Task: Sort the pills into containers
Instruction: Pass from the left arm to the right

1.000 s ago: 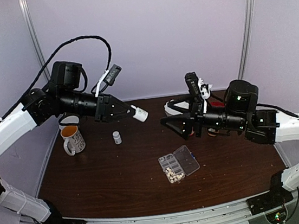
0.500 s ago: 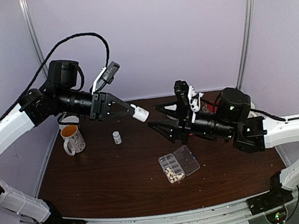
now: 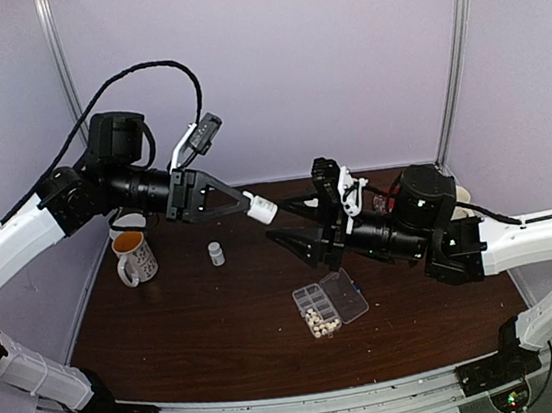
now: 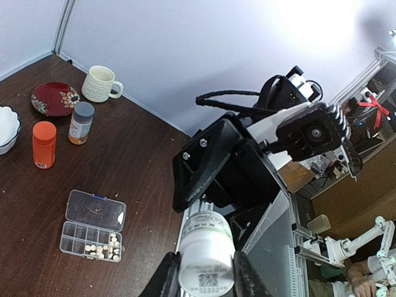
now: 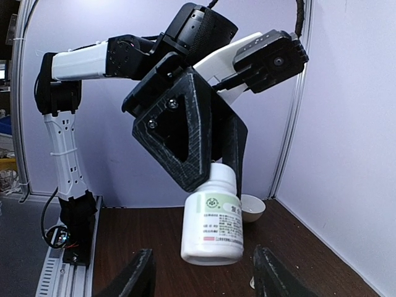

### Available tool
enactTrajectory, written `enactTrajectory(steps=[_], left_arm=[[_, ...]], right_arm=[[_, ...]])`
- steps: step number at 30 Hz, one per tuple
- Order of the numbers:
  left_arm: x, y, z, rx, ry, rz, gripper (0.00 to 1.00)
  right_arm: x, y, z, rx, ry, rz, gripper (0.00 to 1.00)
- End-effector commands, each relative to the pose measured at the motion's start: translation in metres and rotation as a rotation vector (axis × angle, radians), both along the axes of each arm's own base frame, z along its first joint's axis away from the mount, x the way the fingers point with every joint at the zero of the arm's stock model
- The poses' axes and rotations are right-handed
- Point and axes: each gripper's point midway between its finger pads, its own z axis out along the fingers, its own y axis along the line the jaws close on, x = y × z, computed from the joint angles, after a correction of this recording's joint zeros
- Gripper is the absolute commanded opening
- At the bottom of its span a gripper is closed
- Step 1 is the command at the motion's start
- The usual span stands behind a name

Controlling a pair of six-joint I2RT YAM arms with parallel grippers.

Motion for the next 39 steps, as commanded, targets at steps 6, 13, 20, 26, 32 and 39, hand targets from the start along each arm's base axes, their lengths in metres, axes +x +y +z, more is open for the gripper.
enactTrajectory(steps=[6,13,20,26,32,39], left_arm=[[-0.007,-0.004,0.013,-0.063,-0.019,-0.028,0.11],[-0.009,-0.004,0.012,-0.079,-0.016,-0.026,0.12],[-0.008,-0.003,0.014,-0.082,-0.017,-0.016,0.12],[-0.009,-0.002,0.014,-0.081,-0.013,-0.014,0.12],[-0.01,-0.004,0.012,-0.079,-0.002,-0.022,0.12],[-0.008,-0.005,0.011,-0.076,0.004,-0.021,0.12]], right_arm=[[-0.001,-0.005,0.022,0.073,-0.049,-0.025,0.4],[0.001,0.002,0.014,0.034,-0.061,-0.03,0.4],[0.005,0.003,0.009,0.01,-0.071,-0.052,0.55],[0.005,0.005,0.009,0.015,-0.075,-0.05,0.34],[0.006,0.002,0.012,0.02,-0.078,-0.064,0.31],[0.007,0.002,0.012,0.016,-0.084,-0.082,0.27]])
